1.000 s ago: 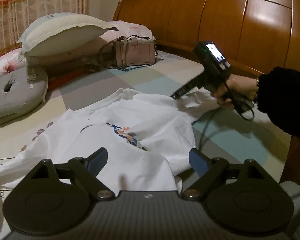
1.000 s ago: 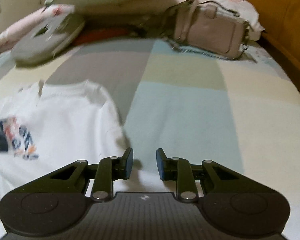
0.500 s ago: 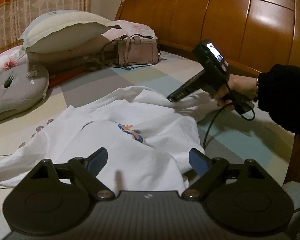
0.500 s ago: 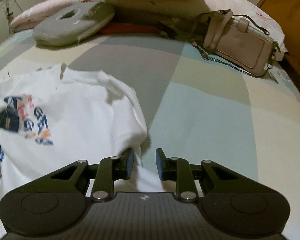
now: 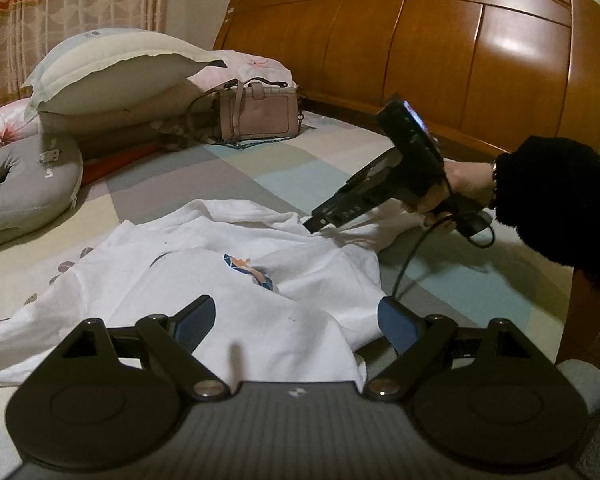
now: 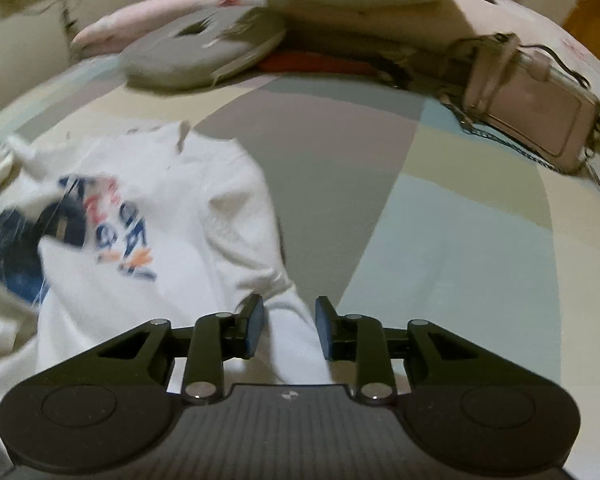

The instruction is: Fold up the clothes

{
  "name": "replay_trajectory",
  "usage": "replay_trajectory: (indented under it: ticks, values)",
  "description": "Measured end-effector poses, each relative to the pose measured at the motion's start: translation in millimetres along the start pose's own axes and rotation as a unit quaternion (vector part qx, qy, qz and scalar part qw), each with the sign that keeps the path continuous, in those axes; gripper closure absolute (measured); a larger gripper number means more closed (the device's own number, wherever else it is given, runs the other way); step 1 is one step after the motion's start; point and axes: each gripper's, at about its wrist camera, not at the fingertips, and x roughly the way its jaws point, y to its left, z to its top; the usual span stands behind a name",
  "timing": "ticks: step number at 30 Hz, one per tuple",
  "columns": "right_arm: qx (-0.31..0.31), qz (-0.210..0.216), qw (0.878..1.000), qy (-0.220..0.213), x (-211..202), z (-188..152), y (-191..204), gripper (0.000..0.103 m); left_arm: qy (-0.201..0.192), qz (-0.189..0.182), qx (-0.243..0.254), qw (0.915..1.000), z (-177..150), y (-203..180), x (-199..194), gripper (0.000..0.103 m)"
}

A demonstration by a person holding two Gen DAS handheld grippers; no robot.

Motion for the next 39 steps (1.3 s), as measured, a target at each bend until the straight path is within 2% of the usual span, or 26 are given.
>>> replay_trajectory:
  ticks: [4, 6, 7, 10, 14, 22, 24, 26, 28, 31, 34, 39]
  values:
    - [-0.038, -0.006, 0.999, 0.012, -1, -1, 10, 0.07, -0.001, 0.0, -0.003, 1.0, -1, 1, 2, 0.015]
    - [-0.065, -0.03, 0.997, 0.011, -2, 0, 18, 0.076, -0.001, 0.001, -0.001, 1.0, -2, 0, 1, 0.015]
    - [-0.079, -0.044, 0.996, 0.01, -2, 0, 22, 0.085, -0.002, 0.002, 0.0, 1.0, -2, 0, 1, 0.015]
    - [-0.111, -0.086, 0.99, 0.004, -1, 3, 30, 0.096, -0.006, 0.002, -0.004, 1.0, -1, 2, 0, 0.015]
    - [-0.065, -0.139, 0.988, -0.022, -1, 17, 7, 0.097, -0.011, 0.005, -0.007, 0.9999, 0, 4, -2, 0.015]
    - [-0.023, -0.225, 0.974, -0.028, 34, 49, -39, 0.097, -0.01, 0.024, -0.028, 0.9993, 2, 14, -1, 0.015]
    - [-0.003, -0.219, 0.976, -0.008, 45, 53, -49, 0.096, -0.01, 0.029, -0.036, 0.9989, 3, 17, -1, 0.015]
    - [0.016, -0.213, 0.977, 0.015, 53, 52, -55, 0.09, -0.011, 0.031, -0.043, 0.9985, 3, 21, -3, 0.015]
    - [0.022, -0.216, 0.976, 0.006, 48, 48, -53, 0.087, -0.012, 0.032, -0.048, 0.9983, 2, 24, -5, 0.015]
    - [0.049, -0.191, 0.98, -0.028, 18, 40, -48, 0.078, -0.011, 0.036, -0.056, 0.9977, -1, 30, -7, 0.015]
    - [0.08, -0.17, 0.981, -0.043, -16, 24, -48, 0.077, -0.01, 0.039, -0.062, 0.9973, -4, 34, -7, 0.015]
    - [0.146, -0.152, 0.976, -0.051, -70, -30, -56, 0.077, -0.012, 0.029, -0.062, 0.9976, -4, 30, -8, 0.015]
